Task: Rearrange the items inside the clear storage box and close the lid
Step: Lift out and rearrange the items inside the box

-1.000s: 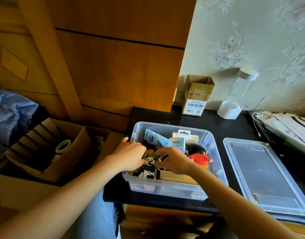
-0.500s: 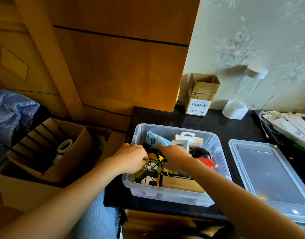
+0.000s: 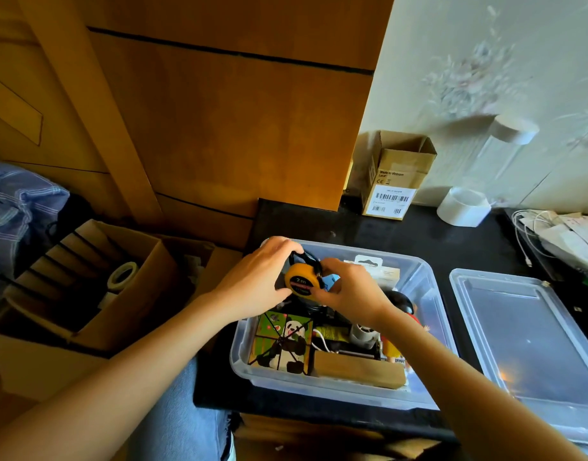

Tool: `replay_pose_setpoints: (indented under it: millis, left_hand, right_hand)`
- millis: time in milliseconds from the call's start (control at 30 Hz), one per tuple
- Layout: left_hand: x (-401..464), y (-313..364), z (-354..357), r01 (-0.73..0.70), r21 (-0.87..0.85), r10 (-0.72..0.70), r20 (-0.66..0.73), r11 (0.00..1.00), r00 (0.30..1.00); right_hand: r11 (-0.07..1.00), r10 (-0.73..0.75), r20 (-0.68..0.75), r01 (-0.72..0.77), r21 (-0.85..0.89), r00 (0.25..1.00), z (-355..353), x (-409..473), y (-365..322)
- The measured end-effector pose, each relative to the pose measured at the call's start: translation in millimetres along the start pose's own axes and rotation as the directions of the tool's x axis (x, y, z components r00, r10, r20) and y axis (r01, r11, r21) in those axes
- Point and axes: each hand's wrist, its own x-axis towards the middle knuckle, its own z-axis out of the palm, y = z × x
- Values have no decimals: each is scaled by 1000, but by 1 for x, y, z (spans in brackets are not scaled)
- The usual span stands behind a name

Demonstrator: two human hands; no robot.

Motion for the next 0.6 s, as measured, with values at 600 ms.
replay_pose_setpoints:
  millis: [600]
  left_hand:
    - [19, -22, 21, 36, 266, -103, 245, 963, 964]
  right_hand:
    - [997, 53, 53, -50, -60, 997, -21, 8, 23]
